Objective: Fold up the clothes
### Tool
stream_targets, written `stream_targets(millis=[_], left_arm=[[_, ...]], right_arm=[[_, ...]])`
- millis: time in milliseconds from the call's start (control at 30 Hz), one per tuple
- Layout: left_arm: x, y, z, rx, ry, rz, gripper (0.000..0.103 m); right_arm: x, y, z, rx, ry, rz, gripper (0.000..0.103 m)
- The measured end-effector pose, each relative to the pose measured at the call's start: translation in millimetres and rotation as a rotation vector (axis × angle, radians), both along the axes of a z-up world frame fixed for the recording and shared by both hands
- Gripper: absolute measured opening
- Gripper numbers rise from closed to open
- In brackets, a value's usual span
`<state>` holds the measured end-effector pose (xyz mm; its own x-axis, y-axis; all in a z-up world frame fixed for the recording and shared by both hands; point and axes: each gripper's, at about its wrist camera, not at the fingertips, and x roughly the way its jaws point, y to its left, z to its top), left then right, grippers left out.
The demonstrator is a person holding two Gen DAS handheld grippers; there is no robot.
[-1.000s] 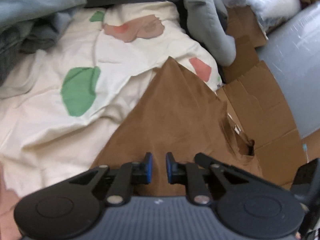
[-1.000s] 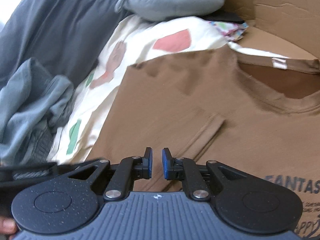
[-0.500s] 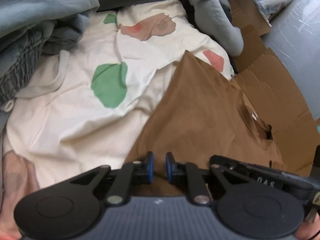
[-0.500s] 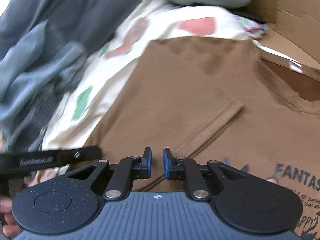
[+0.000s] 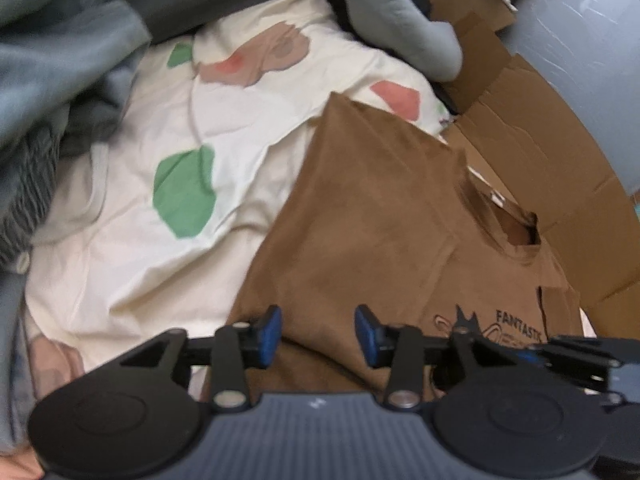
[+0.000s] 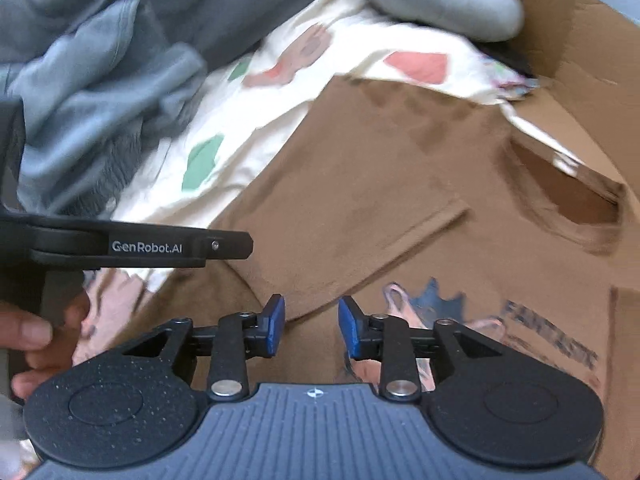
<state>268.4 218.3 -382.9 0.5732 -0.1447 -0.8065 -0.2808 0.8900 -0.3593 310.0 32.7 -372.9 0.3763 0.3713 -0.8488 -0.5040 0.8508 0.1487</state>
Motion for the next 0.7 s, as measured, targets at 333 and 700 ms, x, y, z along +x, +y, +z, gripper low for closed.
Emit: stream_targets(millis=[333, 700], left_arm=[[-5, -17, 70, 0.103, 0.053, -0.021, 0.071], [-30, -33, 172, 0.159, 0.070, -0.078, 0.081]], right_arm=[[-18, -47, 94, 0.039, -0.002, -0.100, 0.049], [-34, -130, 215, 0.123, -0.072, -0.252, 0.053]])
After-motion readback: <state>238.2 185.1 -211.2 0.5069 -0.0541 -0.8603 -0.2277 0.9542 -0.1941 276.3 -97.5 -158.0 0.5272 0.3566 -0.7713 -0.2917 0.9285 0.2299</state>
